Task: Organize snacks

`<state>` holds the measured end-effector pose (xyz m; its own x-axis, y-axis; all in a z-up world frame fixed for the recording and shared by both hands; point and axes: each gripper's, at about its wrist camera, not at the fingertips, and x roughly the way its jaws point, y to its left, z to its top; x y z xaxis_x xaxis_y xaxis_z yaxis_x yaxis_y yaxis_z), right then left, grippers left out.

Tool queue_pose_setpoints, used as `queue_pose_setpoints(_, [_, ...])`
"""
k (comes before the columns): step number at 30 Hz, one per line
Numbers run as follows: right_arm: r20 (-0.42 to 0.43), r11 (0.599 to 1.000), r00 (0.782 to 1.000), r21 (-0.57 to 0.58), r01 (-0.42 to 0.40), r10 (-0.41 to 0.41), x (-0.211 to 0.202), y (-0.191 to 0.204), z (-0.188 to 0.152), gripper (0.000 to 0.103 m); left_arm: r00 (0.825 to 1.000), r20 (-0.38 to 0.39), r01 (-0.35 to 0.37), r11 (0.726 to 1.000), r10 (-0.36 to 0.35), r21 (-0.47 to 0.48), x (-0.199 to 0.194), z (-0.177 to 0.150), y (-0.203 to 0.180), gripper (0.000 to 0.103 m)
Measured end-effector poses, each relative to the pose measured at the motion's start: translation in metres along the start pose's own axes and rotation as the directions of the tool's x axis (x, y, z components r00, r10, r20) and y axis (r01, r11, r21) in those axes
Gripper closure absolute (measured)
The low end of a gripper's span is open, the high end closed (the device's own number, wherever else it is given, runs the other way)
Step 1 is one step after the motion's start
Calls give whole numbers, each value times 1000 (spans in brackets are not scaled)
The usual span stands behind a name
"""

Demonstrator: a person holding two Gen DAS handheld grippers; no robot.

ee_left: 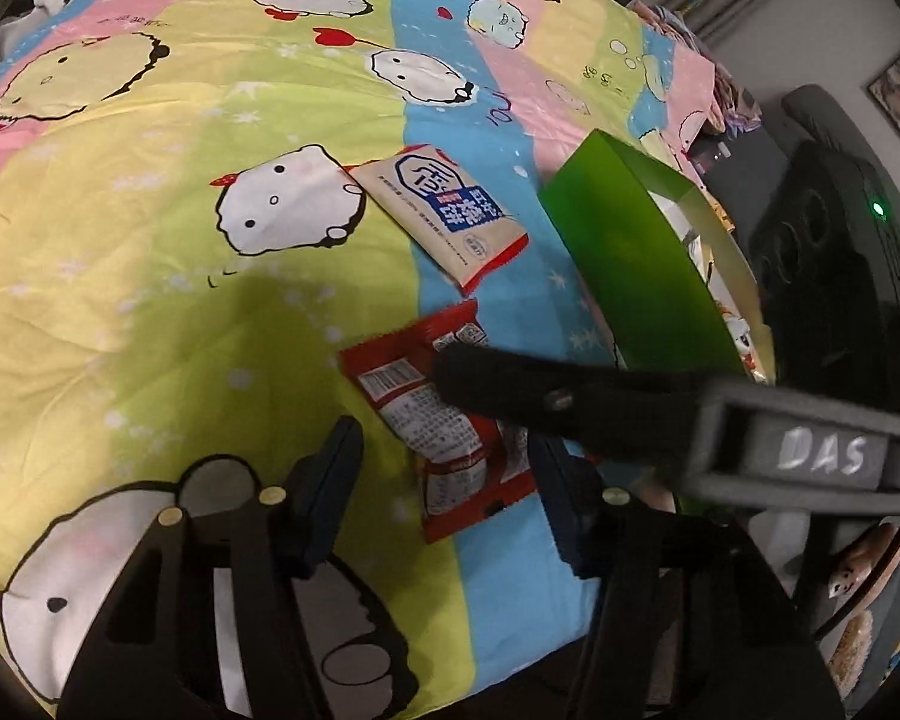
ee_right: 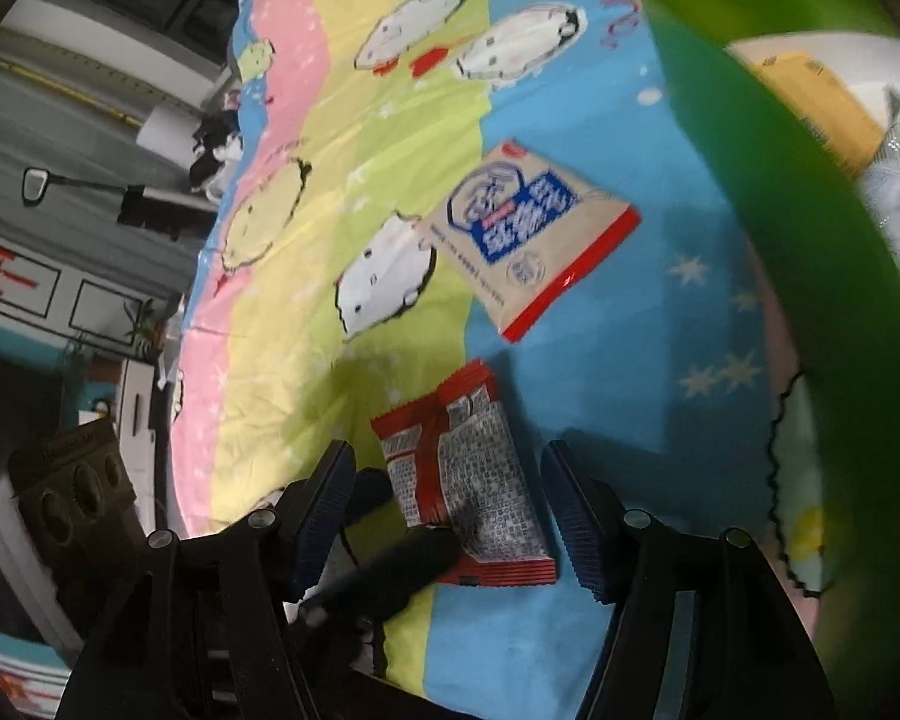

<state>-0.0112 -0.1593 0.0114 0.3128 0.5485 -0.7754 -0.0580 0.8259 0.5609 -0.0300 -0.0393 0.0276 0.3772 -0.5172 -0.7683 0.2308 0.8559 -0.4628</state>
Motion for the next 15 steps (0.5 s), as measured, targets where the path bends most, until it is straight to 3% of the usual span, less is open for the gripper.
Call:
queue_pose_setpoints(1, [-4,1000,1000,-2,4,-4,3,0,0,41,1000,5,-4,1000,4,4,1,0,-1,50])
queue_pose_setpoints(3, [5,1000,1000,-22,17,-16,4,2,-1,43,1000,-1,-10,1000,10,25,4,-1,-4,65])
queue_pose_setpoints(5, [8,998,999,-52,43,-43,5,7,-2,49,999,18,-27,998,26,61,4,-1,-7,70])
queue_pose_setpoints(10, [32,996,999,-81,37,-34,-5,14,-4,53,999,48,3,999,-5,40,-3,5,-11,69])
queue_pose_setpoints(15, [142,993,990,-116,33,-16,-44,25,-6,53,991,131,25,995,-38,97,-26,12,-37,70])
